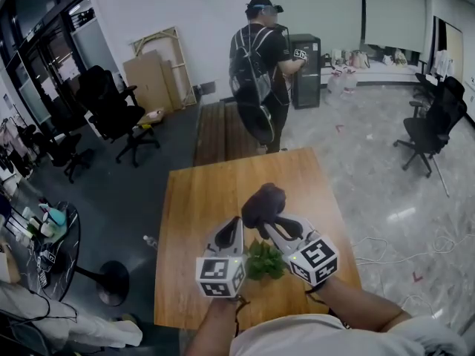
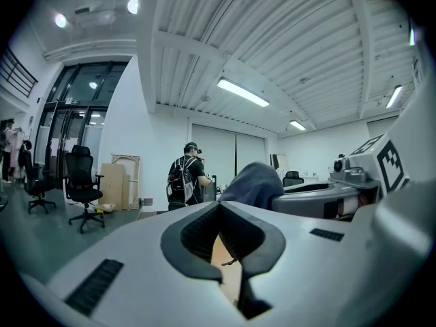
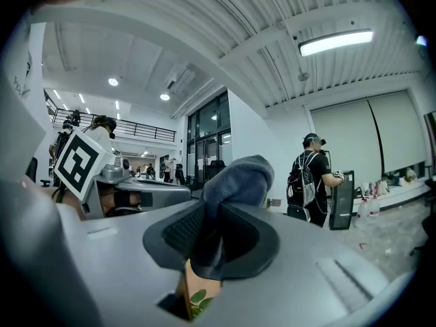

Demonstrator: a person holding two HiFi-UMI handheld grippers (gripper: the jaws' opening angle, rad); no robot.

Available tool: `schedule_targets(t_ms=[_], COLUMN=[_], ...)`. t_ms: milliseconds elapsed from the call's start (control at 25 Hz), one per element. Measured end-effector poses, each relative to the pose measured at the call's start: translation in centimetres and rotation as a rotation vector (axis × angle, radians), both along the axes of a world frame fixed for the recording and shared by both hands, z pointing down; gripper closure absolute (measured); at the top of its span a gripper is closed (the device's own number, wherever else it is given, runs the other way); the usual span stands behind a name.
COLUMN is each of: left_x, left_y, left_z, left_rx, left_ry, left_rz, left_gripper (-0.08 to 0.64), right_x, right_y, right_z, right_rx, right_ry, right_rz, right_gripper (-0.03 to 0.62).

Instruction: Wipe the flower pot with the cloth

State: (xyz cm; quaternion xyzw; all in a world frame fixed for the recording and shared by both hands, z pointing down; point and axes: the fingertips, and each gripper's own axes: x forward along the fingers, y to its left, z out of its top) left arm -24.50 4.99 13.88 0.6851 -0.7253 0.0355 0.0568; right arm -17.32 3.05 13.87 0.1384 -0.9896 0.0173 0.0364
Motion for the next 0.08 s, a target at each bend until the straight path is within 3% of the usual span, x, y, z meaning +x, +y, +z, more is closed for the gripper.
schedule_targets(t_ms=[80], left_x=[-0.11], left_y=[-0.1], left_z=[-0.18], left_rx=[0.005], left_ry=[-0.001], left_rz=[-0.001], left_gripper=[0.552], right_x=[-0.11], right_y=[-0.05], right_z=[-0.12], right_rx=[0.002], right_ry=[-0.001], right_rz=[-0.001], right_gripper=[0.532])
